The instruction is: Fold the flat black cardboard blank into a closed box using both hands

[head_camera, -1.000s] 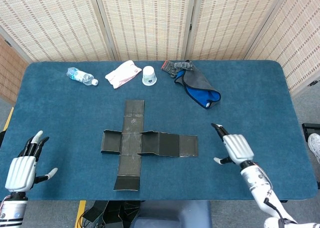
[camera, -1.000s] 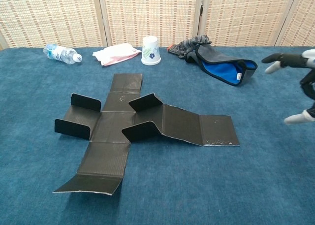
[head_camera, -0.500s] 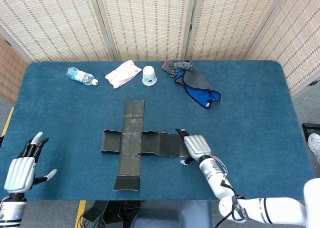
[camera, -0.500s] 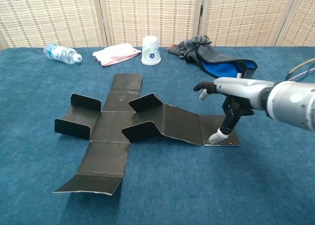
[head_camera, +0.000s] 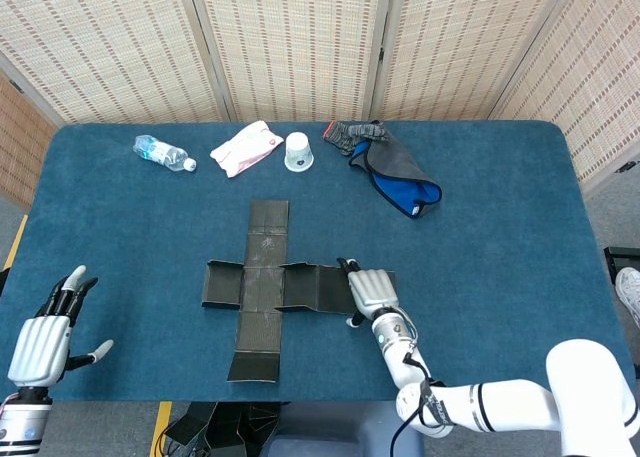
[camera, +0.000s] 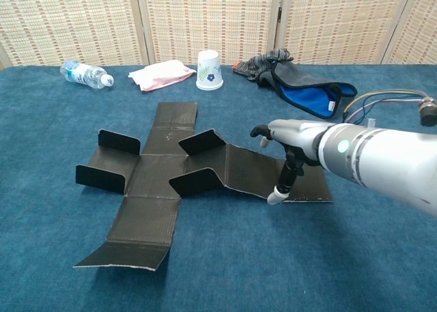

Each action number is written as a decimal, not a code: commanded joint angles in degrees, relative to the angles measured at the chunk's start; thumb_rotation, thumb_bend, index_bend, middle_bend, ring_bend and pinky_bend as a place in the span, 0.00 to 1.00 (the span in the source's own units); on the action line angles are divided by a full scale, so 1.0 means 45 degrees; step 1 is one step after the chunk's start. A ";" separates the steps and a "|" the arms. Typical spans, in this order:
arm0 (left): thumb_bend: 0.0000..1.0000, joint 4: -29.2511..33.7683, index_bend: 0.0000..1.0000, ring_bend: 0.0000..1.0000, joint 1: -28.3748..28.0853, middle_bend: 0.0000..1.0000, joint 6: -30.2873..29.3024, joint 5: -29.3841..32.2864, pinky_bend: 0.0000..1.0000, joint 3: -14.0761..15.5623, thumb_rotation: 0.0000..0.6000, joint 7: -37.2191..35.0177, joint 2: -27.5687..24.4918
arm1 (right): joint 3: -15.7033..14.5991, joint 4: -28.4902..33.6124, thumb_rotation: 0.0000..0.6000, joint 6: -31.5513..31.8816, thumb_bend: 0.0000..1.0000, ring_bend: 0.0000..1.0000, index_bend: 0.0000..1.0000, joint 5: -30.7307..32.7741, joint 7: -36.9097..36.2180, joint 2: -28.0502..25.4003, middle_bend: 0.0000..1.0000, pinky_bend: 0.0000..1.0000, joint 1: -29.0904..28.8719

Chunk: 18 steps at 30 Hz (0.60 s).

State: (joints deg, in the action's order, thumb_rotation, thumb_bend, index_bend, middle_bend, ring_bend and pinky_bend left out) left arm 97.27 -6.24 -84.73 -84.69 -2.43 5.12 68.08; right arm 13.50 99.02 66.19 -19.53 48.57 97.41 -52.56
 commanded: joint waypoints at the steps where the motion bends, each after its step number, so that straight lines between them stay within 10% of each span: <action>1: 0.07 -0.0065 0.11 0.06 0.0020 0.00 -0.0009 -0.0012 0.28 0.0010 1.00 -0.0083 0.0005 | 0.0076 -0.0343 1.00 0.0101 0.00 0.75 0.00 0.0300 0.0241 0.0275 0.10 0.89 -0.0254; 18: 0.06 -0.0466 0.11 0.06 0.0071 0.00 0.0015 -0.0017 0.28 0.0006 1.00 -0.0488 -0.0015 | 0.0446 -0.1594 1.00 -0.0030 0.00 0.75 0.00 0.1284 0.0912 0.1257 0.11 0.89 -0.1200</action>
State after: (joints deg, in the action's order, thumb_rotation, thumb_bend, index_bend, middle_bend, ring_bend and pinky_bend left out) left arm 95.21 -5.90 -84.70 -84.79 -2.39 2.96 68.00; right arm 15.39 92.08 66.10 -13.95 52.48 102.87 -57.74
